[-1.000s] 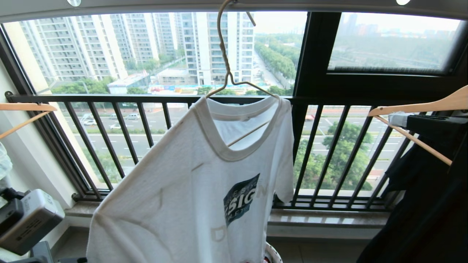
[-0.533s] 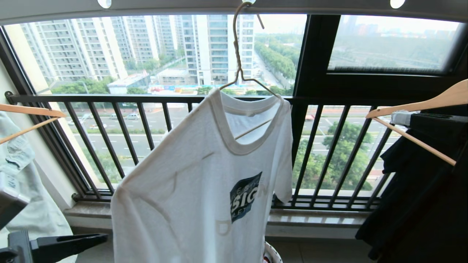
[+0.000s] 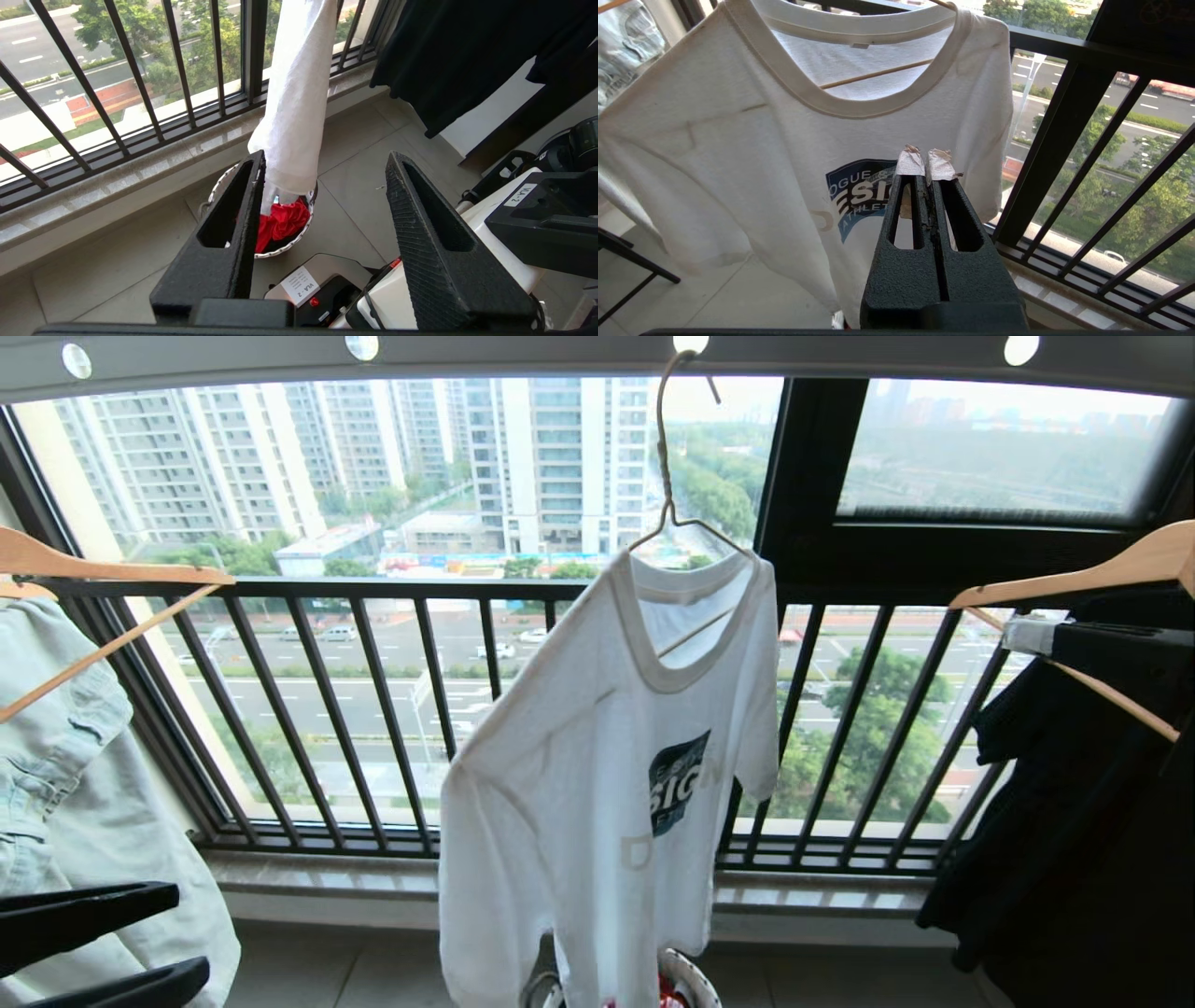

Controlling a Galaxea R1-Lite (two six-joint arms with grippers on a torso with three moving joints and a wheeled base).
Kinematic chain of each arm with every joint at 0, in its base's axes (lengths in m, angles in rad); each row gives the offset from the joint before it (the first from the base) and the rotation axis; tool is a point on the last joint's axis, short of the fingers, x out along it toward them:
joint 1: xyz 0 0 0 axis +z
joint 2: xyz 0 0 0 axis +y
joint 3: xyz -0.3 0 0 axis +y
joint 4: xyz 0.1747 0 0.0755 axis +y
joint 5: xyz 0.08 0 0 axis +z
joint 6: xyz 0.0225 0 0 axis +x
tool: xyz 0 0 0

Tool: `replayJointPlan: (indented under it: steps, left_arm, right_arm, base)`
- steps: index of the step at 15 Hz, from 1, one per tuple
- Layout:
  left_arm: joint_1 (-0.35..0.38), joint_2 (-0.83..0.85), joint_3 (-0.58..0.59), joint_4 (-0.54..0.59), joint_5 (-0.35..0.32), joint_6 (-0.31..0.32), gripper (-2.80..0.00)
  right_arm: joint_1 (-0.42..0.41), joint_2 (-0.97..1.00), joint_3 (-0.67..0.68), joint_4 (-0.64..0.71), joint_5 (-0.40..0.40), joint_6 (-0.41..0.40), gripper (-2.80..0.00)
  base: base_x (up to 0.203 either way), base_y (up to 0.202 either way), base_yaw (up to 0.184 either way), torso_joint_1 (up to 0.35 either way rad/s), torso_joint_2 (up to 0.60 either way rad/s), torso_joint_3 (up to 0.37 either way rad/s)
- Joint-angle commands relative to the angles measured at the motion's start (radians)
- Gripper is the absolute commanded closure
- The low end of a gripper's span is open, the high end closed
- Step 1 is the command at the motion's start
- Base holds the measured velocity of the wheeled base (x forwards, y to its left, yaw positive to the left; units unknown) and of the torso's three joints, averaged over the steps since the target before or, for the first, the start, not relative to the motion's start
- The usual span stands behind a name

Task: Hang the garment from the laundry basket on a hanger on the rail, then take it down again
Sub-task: Take the clothes off the clothes rack

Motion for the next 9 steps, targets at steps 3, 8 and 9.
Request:
replayJointPlan:
  steps: [3,8,9]
  left_arm:
    - [0.0,0.024,0.006,0.001,0.0,-0.001,0.0]
    - [-0.001,0.1,0.042,-0.006,0.001,0.0,0.0]
    - [-0.001,0.111,0.047,-0.007,0.002,0.001,0.0]
  right_arm:
    - [0.001,-0.001,0.0,-0.001,-0.001,0.0,0.0]
    - [0.001,0.0,0.0,0.0,-0.001,0.0,0.0]
    - [0.001,0.0,0.0,0.0,-0.001,0.0,0.0]
  base:
    - [0.0,0.0,0.0,0.0,0.0,0.0]
    - [0.0,0.0,0.0,0.0,0.0,0.0]
    - [0.0,0.0,0.0,0.0,0.0,0.0]
